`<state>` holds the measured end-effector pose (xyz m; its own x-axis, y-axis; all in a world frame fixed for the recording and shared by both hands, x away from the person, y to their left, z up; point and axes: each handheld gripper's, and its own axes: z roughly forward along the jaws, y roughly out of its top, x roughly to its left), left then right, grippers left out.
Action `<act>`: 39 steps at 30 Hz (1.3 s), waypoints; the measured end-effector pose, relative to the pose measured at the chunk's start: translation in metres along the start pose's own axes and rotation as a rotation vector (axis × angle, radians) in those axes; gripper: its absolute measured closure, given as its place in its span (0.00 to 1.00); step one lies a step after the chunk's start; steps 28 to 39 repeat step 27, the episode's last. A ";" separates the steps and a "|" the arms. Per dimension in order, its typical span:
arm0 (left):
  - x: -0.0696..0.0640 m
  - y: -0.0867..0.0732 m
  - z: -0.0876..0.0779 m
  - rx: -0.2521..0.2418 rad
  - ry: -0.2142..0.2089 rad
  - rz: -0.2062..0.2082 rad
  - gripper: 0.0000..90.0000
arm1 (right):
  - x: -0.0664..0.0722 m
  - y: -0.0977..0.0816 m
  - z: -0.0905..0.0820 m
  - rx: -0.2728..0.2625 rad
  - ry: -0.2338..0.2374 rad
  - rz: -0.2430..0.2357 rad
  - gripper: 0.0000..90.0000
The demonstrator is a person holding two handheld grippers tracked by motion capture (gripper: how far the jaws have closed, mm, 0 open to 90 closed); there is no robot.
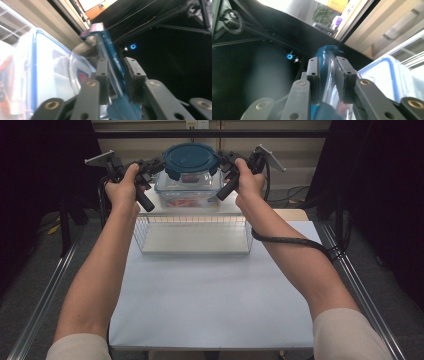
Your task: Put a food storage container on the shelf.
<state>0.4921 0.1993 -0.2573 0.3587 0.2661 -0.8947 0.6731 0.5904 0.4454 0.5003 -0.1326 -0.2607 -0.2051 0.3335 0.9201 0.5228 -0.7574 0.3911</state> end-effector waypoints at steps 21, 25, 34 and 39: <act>-0.009 -0.072 -0.033 0.031 0.039 0.207 0.43 | -0.007 -0.031 -0.062 -0.006 0.162 -0.107 0.41; -0.007 -0.088 -0.040 0.034 0.042 0.228 0.38 | -0.017 -0.045 -0.080 0.009 0.180 -0.115 0.35; -0.005 -0.095 -0.045 0.033 0.042 0.250 0.37 | -0.021 -0.050 -0.089 0.008 0.185 -0.127 0.33; -0.005 -0.095 -0.045 0.033 0.042 0.250 0.37 | -0.021 -0.050 -0.089 0.008 0.185 -0.127 0.33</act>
